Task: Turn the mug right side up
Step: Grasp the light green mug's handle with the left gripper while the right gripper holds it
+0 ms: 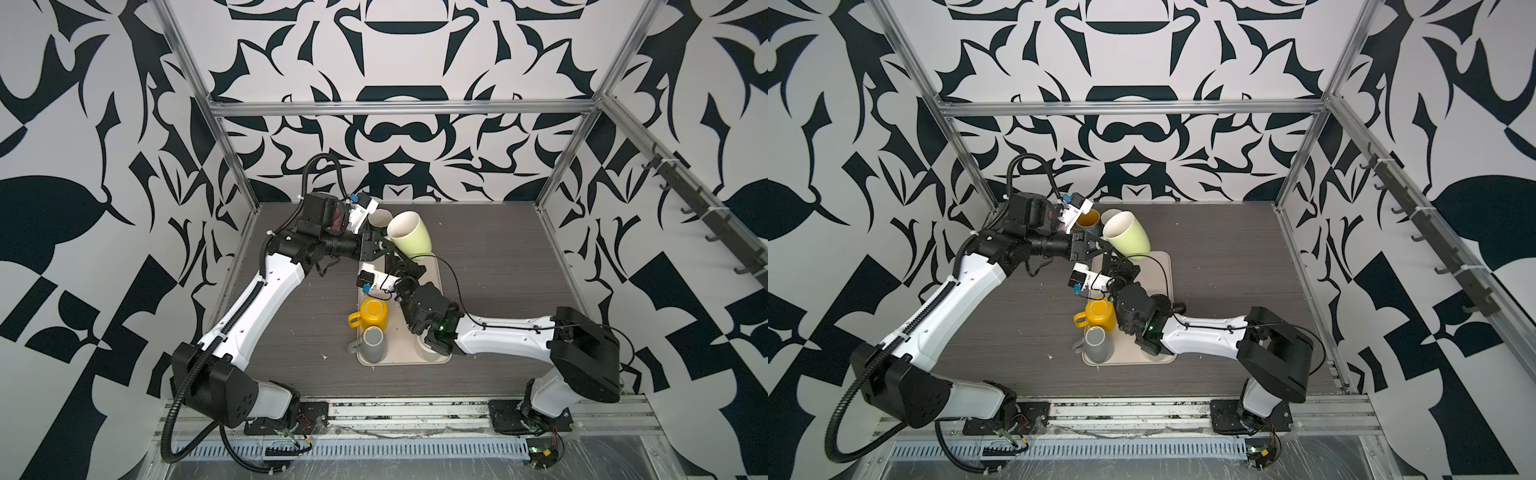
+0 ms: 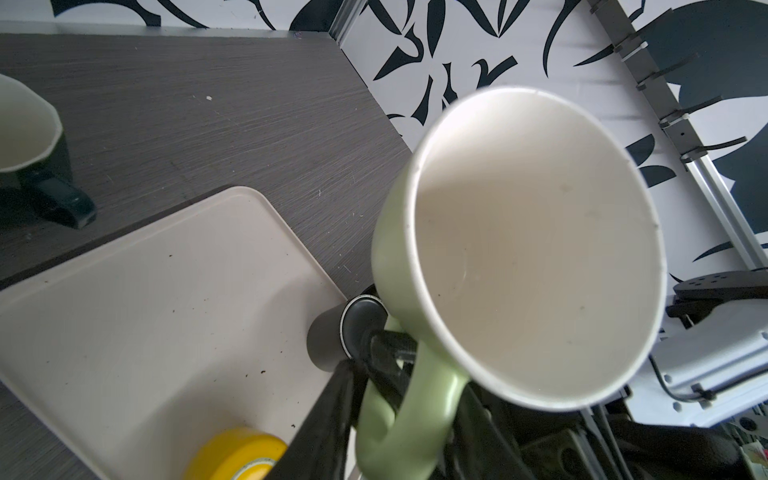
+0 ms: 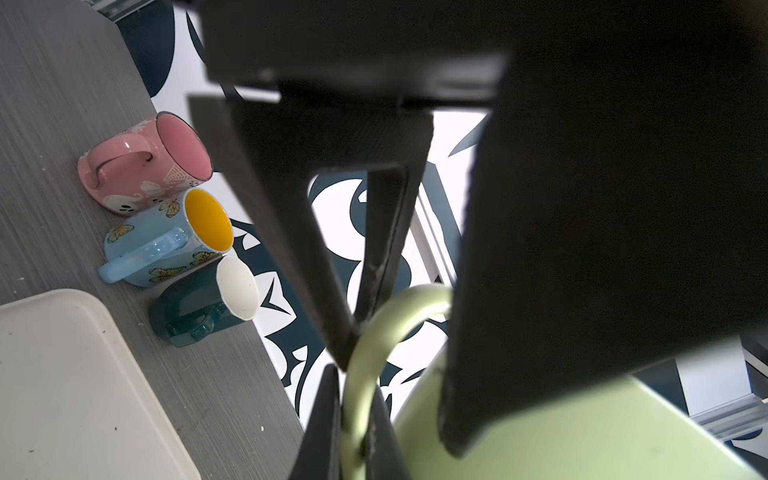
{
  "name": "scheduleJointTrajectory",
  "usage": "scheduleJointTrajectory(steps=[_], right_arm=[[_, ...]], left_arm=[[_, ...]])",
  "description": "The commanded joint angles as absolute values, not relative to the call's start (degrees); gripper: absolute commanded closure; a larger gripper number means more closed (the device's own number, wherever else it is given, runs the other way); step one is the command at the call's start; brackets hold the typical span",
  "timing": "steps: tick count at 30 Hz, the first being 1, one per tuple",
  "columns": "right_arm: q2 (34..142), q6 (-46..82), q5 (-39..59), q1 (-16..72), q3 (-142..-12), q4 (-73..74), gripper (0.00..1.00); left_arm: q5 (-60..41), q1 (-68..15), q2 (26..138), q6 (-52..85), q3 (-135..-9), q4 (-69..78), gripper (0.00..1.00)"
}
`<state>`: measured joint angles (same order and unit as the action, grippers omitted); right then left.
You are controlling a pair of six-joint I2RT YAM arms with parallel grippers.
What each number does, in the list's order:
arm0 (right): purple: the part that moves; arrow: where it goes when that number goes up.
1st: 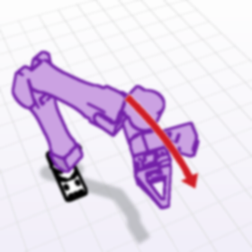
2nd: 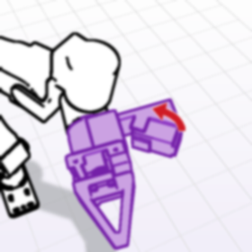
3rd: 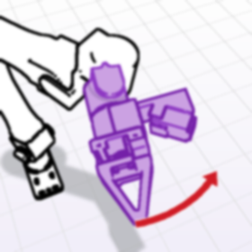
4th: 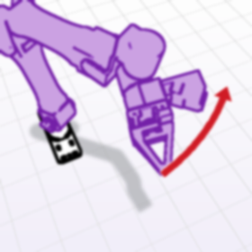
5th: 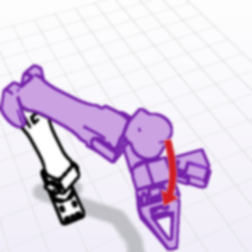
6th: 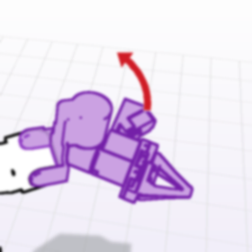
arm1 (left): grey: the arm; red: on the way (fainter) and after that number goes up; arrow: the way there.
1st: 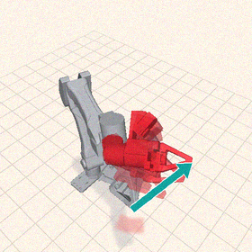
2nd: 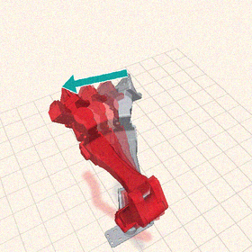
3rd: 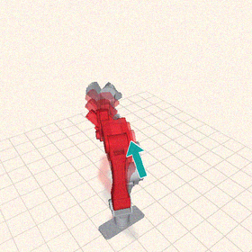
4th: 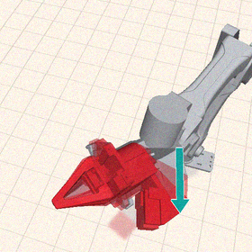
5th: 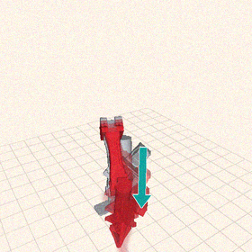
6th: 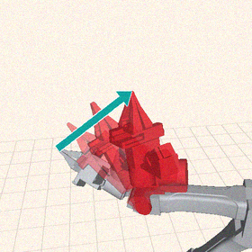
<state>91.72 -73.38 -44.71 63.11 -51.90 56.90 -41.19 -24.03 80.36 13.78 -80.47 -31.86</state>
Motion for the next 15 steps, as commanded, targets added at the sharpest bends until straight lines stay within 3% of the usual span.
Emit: scheduleJointTrajectory(steps=[1, 15], right_arm=[[89.96, -72.39, -44.46, 63.54, -56.23, 62.75, 1.0], [90.7, -71.57, -44.22, 63.59, -56.95, 61.44, 1.0]], left_arm=[[-42.54, -24.47, 80.76, 14.16, -79.72, -31.16, 0.63], [-43.63, -25.49, 81.34, 15.4, -78.9, -28.63, 0.88]])
